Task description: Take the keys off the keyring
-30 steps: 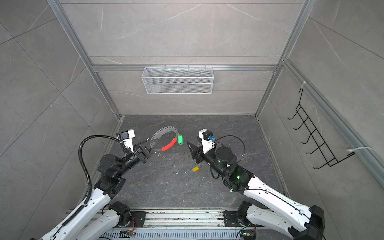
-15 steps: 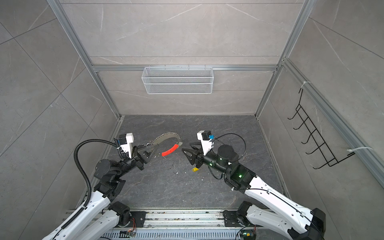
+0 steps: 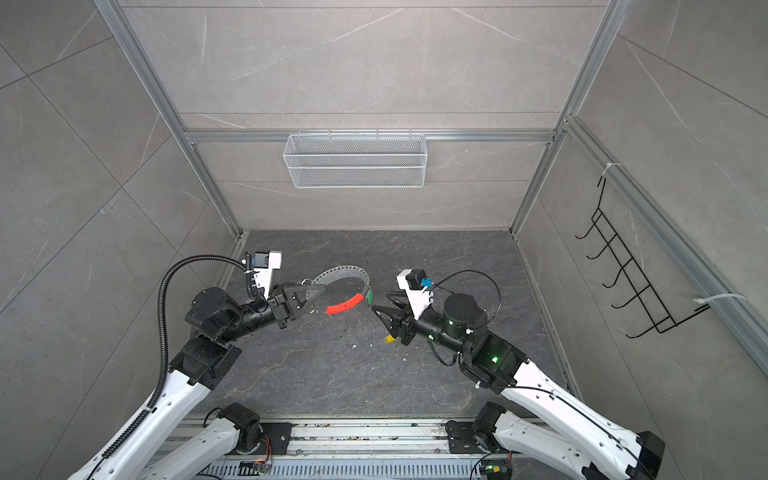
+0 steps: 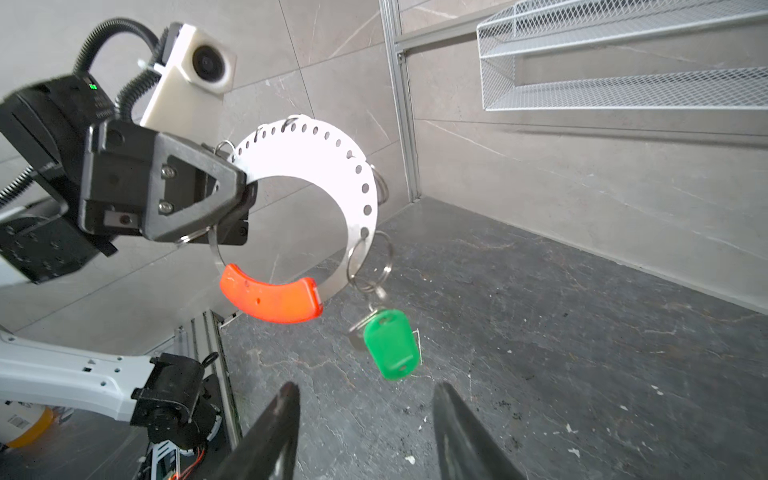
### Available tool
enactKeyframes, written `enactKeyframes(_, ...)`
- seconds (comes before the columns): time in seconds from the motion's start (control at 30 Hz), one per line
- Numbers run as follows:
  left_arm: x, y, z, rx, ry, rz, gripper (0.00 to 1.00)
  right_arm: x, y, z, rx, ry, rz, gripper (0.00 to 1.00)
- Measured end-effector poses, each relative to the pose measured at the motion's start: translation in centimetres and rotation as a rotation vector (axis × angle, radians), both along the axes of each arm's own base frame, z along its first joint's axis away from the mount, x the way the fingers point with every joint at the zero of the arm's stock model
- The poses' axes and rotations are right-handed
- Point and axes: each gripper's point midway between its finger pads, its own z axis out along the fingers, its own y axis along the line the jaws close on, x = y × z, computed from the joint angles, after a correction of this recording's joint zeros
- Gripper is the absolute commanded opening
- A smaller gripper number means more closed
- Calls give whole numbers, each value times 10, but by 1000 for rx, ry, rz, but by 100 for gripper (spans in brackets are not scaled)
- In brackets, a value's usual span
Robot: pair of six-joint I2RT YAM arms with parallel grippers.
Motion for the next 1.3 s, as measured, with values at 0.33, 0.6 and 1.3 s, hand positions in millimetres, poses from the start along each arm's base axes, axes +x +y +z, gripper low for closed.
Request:
enactKeyframes(0.33,2,-1,-29,74,169,-1,0,14,6,-8,-68,-29,-23,32)
enactKeyframes(0.6,0,-2,-32,80,185,-10,0,18,11,-3,-76,-42,-23,32)
enactKeyframes(1.3,-1,-2,-31,71,203,-18,0,10,8,5,-56,-56,-1,37)
